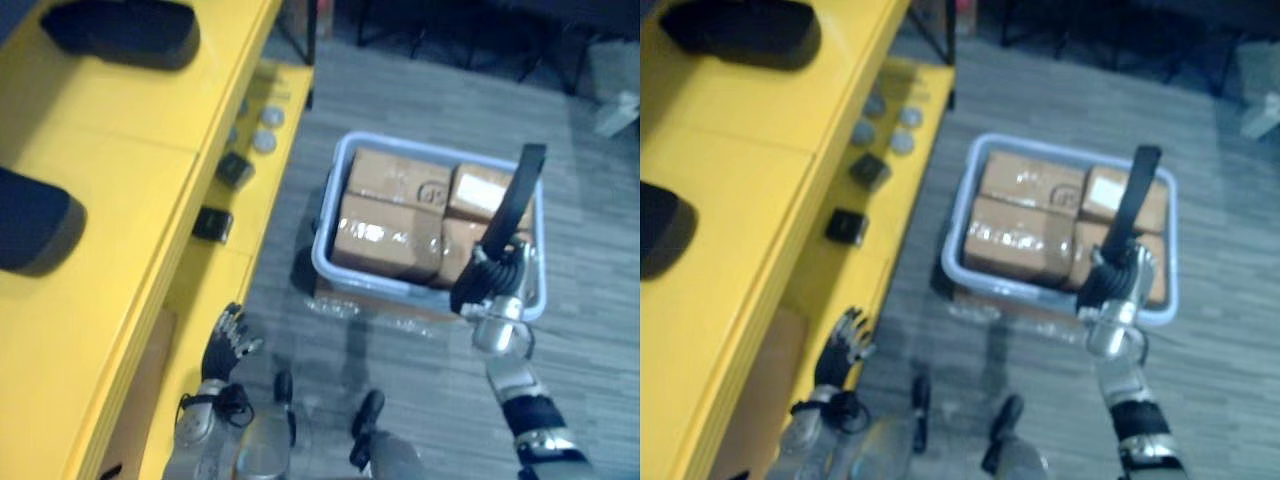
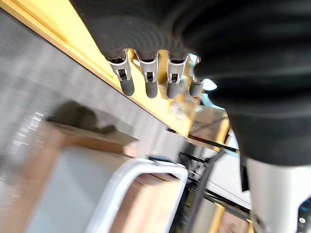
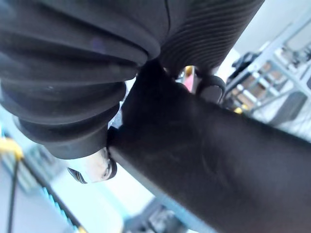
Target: Walk over and take plastic housings, then place them on the shelf
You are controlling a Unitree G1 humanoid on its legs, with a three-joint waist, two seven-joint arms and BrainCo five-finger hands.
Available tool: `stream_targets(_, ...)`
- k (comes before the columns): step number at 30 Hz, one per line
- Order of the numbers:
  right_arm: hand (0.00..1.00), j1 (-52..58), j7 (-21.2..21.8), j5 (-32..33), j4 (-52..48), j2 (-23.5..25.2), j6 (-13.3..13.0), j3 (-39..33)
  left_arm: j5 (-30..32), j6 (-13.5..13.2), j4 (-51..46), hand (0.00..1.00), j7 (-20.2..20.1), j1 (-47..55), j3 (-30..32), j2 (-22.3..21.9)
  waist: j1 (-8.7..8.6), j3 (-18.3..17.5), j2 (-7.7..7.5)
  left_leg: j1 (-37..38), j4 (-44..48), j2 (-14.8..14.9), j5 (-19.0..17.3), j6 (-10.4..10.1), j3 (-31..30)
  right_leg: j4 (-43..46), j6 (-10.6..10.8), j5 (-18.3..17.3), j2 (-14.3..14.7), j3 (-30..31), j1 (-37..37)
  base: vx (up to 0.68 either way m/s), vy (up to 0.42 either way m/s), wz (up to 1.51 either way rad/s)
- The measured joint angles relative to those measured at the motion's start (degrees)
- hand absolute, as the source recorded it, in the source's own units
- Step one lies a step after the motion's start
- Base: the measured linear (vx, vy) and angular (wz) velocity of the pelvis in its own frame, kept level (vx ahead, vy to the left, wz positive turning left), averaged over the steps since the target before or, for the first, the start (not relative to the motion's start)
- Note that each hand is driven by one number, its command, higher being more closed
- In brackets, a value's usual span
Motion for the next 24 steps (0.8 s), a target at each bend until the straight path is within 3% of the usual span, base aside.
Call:
stream_targets(7,1.00,3.09,4.57,6.71,-5.13,3.26,-3.03,-1.22,-0.71,1.90,-1.44,0.00,-0.05,-3.09,-0.08,-1.57,-1.81,-5.13,0.11,6.25,-2.87,0.06,-0.02,-0.09,1.87,-0.22,0.11,0.08,-0.21,1.43,3.84,0.05,0.024,-0.17)
stream_targets(9,1.00,3.12,7.63,9.69,-5.88,3.61,-4.57,-1.16,-2.27,2.81,-1.49,0.00,-0.04,-4.30,-0.46,-2.56,-1.88,-5.39,0.09,8.37,-3.69,0.06,-0.01,-0.17,2.97,-0.64,0.20,0.14,-0.18,2.68,5.39,-0.01,0.008,-0.25)
stream_targets(13,1.00,3.05,13.66,17.05,-11.09,3.88,-5.28,-1.01,-4.11,4.55,-1.54,0.00,-0.04,-5.44,-0.73,-3.43,-2.67,-6.50,0.34,9.67,-5.17,0.04,0.07,-0.65,3.73,-0.68,0.25,0.16,-0.13,2.99,5.55,-0.03,-0.014,-0.16)
stream_targets(18,1.00,2.61,29.04,34.52,-14.69,3.90,-7.70,0.04,-7.68,6.70,-1.56,0.00,-1.35,-5.49,-0.66,-4.14,-3.13,-7.57,0.49,12.27,-7.57,0.06,1.21,-0.96,4.63,-1.34,0.35,0.22,0.25,3.31,6.82,-0.01,-0.025,-0.11)
stream_targets(19,1.00,2.36,34.75,40.72,-15.04,3.92,-7.73,0.35,-9.48,7.15,-1.57,0.00,-2.59,-5.79,-0.67,-4.28,-3.20,-8.00,0.51,12.49,-8.12,0.06,1.58,-0.98,4.67,-1.52,0.35,0.23,0.37,3.32,6.81,0.00,0.000,0.00)
stream_targets(20,1.00,2.09,41.23,47.26,-15.33,3.92,-7.55,0.56,-11.28,8.30,-1.57,0.00,-4.11,-6.39,-0.57,-4.38,-3.18,-8.09,0.58,13.05,-8.96,0.06,2.13,-1.02,4.76,-1.57,0.35,0.23,0.49,3.37,6.93,0.00,0.000,0.00)
stream_targets(21,1.00,1.97,43.76,50.08,-15.52,3.93,-7.48,0.76,-12.05,9.02,-1.57,0.00,-4.75,-6.72,-0.59,-4.36,-3.18,-8.14,0.60,13.08,-9.07,0.08,2.27,-1.04,4.73,-1.60,0.35,0.23,0.54,3.36,6.95,0.00,0.000,0.00)
stream_targets(23,1.00,1.01,54.54,61.39,-16.16,3.96,-5.49,1.73,-15.72,11.84,-1.53,0.00,-8.24,-7.96,-0.44,-4.33,-3.21,-8.15,0.63,13.70,-9.89,0.11,2.96,-1.23,4.78,-1.86,0.40,0.26,0.71,3.37,6.94,0.00,0.000,0.00)
stream_targets(24,1.00,0.72,57.14,63.97,-16.16,3.99,-4.46,1.82,-16.40,12.59,-1.48,0.00,-9.32,-8.13,-0.43,-4.33,-3.24,-8.16,0.65,14.00,-10.39,0.11,3.20,-1.22,4.88,-1.92,0.43,0.27,0.76,3.39,6.99,0.00,0.000,0.00)
